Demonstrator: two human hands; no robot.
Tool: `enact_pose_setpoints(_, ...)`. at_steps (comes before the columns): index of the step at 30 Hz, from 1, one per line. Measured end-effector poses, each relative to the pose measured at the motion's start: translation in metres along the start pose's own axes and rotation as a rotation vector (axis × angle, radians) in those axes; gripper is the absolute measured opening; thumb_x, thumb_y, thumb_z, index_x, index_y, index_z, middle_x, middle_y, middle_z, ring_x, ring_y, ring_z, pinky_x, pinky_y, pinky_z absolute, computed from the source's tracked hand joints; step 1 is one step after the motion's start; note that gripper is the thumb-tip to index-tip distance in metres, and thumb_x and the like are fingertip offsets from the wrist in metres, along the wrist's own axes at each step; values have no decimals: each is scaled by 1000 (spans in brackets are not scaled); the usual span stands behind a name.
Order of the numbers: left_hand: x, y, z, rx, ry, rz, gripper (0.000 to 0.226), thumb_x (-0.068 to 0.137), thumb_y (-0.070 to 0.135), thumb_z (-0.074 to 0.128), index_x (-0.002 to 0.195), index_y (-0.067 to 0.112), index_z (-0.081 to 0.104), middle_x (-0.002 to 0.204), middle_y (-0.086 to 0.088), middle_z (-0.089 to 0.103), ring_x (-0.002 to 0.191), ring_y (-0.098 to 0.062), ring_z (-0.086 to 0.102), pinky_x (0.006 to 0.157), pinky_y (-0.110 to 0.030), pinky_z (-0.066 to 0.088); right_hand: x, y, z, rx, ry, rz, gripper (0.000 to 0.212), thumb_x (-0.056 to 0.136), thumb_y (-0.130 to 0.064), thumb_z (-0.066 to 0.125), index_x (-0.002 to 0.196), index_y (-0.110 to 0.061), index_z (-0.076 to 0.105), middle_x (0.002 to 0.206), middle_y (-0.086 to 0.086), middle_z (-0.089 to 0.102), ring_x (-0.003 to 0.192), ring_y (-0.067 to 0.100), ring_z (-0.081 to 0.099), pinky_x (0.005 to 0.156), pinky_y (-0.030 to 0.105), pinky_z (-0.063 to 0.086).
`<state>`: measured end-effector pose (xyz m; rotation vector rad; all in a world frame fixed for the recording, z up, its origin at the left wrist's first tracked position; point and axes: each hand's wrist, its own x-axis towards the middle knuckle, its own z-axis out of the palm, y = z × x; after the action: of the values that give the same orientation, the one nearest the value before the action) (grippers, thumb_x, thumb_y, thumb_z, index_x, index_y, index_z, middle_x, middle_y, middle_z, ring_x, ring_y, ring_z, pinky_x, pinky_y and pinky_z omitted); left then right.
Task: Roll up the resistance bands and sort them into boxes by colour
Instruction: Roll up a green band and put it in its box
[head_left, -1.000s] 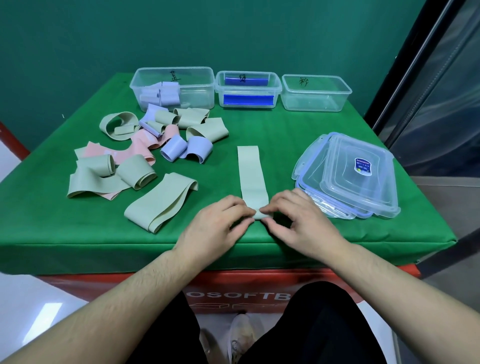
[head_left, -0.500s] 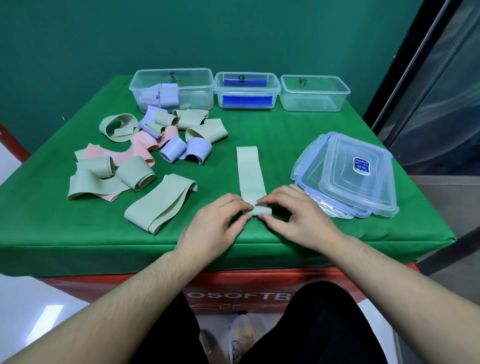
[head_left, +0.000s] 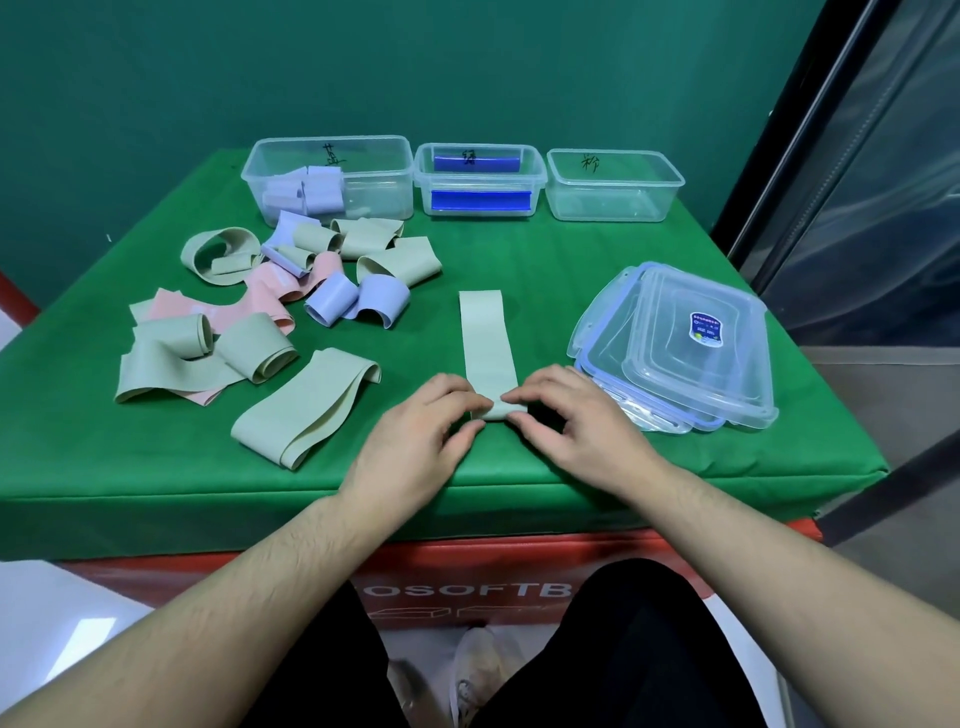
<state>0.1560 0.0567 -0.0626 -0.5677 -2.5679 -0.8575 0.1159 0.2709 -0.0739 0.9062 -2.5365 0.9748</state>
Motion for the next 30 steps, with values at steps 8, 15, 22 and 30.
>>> enact_pose_setpoints(8,3,3,1,45,4,-26,19,91,14,68,109,14,72,107,4,64,90,-8,57,78,-11,37,1,1,0,41,36,-1,27,91,-26,67,117,-19,68,109,-7,56,104,15,56,91,33,47)
enact_pose_setpoints(15,5,8,-2,118,-69,-40,29,93,26,63,121,18,67,122,8,54,71,-15,57,70,-31,50,2,2,2,-35,15,11,32,91,-34,61,118,-19,69,110,-5,61,100,18,55,91,32,44)
enact_pose_setpoints(22,19,4,-5,166,-93,40,26,89,22,68,115,19,67,105,4,62,85,-21,64,71,-33,53,2,-2,0,-58,-20,13,38,92,-26,62,129,-19,62,118,-4,57,109,17,52,98,31,42)
enact_pose_setpoints(30,18,2,-2,175,-70,19,24,91,24,66,114,18,69,114,5,61,86,-21,66,73,-32,52,2,-1,1,-61,1,13,32,89,-20,63,121,-17,65,117,-3,59,109,19,54,98,36,44)
